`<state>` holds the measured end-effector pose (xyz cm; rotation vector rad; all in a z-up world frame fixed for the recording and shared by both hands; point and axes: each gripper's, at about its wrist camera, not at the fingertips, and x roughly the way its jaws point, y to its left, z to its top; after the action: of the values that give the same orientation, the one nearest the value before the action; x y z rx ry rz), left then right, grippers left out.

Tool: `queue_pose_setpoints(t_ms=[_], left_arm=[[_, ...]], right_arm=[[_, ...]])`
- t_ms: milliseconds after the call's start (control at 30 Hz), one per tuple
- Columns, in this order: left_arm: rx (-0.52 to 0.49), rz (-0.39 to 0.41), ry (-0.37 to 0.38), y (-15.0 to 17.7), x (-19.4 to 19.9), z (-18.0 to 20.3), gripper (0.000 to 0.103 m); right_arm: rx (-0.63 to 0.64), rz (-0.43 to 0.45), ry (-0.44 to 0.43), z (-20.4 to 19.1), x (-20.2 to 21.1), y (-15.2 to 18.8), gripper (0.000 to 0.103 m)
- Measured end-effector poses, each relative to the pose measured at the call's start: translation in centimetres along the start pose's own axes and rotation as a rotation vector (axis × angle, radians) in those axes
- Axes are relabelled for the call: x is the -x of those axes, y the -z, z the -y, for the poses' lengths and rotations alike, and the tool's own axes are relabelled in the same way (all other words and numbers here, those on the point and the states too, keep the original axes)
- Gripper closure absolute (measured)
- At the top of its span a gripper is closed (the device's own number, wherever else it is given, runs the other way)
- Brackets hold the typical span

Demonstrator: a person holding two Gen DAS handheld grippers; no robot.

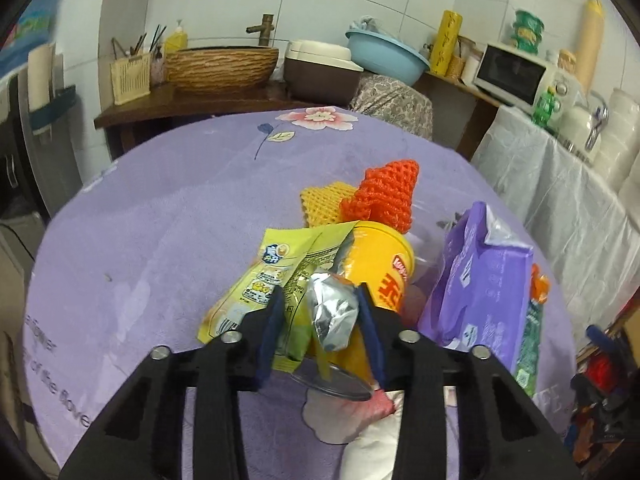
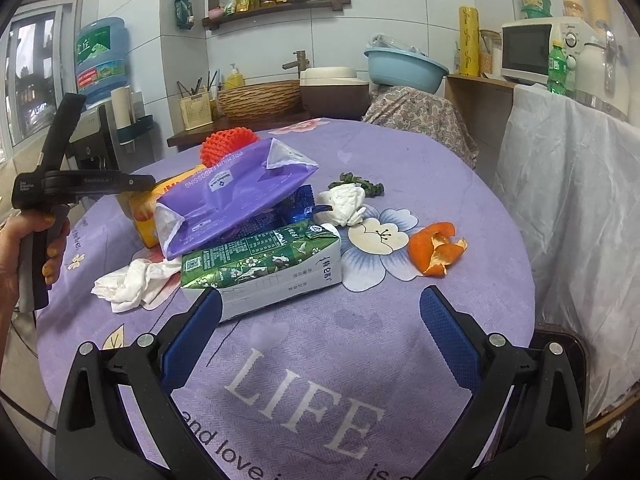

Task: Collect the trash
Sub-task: 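Grasp the yellow snack bag with the left gripper while the right gripper grasps the orange peel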

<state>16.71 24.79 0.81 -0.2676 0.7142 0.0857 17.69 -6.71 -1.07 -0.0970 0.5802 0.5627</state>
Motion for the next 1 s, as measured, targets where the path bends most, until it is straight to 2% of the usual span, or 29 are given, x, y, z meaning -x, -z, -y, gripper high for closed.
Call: queue_pose_setpoints(t_ms=[100, 267, 433, 567, 800, 1000], left_arm=[[0.004, -0.002, -0.009, -0.1, 0.2, 0.1, 0.084], [0.009, 0.010, 0.002, -0.2, 0.8, 0.0, 0.088], [0.017, 0.073, -0.020, -0.5, 2.5, -0.3, 0.089], [0.015, 0.125, -0.052, -0.5, 4.5, -0.6, 0.090], [-0.007, 0.198, -0.033, 0.1, 7.6, 0.7, 0.090], [-0.046, 0.225, -0.023, 0.4, 8.1, 2.7, 0.090]], right_arm=[[-0.006, 0.005, -0.002, 0.1, 0.1, 0.0, 0.005], [0.007, 0.021, 0.013, 0.0, 0.3, -0.1, 0.005], [0.020, 0.044, 0.047, 0.6, 0.5, -0.3, 0.005], [-0.025, 0.039, 0.068, 2.9, 0.0, -0.8, 0.005], [-0.169, -0.068, 0.107, 9.1, -4.3, -2.5, 0.005], [-0.177, -0.203, 0.103, 10.6, -8.9, -3.8, 0.011]])
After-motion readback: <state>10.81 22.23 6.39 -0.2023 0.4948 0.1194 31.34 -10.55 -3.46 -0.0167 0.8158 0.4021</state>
